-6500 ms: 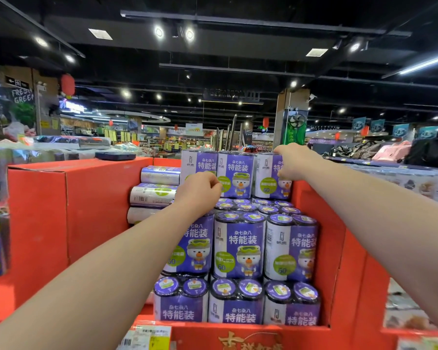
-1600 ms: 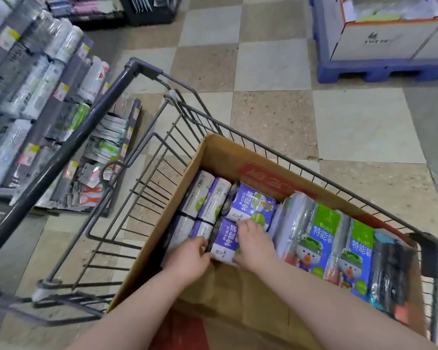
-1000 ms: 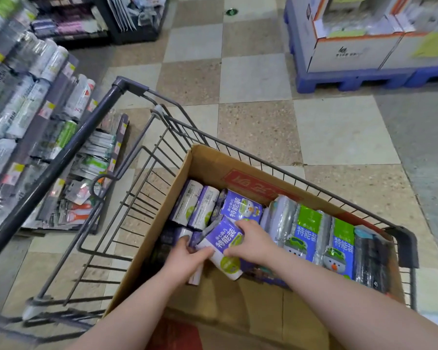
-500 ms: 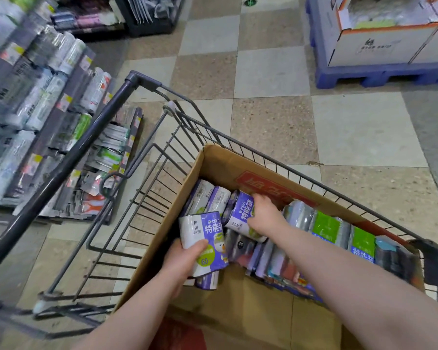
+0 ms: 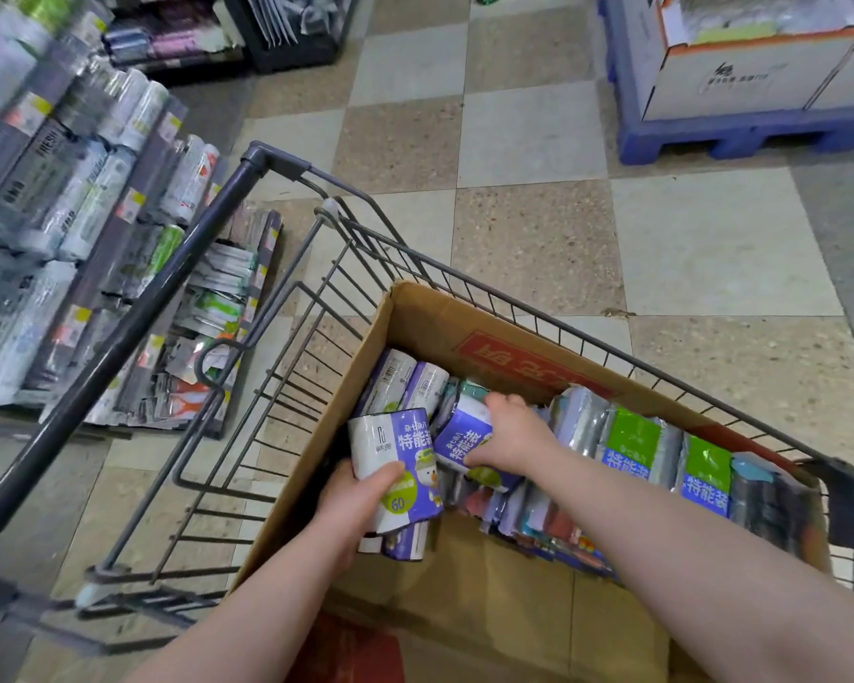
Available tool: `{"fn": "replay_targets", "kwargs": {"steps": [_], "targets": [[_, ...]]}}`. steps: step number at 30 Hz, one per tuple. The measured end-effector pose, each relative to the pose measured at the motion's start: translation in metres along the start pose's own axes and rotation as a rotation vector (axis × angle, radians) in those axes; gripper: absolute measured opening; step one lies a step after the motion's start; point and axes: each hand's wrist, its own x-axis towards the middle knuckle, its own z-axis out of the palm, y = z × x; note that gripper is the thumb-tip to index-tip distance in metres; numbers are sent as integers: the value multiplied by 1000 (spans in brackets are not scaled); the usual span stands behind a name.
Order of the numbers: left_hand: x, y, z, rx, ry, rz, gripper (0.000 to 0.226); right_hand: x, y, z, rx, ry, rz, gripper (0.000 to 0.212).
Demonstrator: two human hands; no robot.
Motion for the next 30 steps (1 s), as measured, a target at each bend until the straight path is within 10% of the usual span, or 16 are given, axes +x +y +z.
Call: {"fn": "replay_targets", "kwargs": {"steps": [17,21,25,30], "targets": [[-43,35,-6,21,-420,223,29,-135,-7,-25,788,467,342,31],[-60,37,-13,106,-550,339,38,-183,-14,-12,943,614,398,91],[-82,34,-17,168,-698,388,51,-234,-22,7,1121,758,404,33],[-117,20,-3,244,-888,440,26,-302,-22,40,1243,953,442,43]]}}
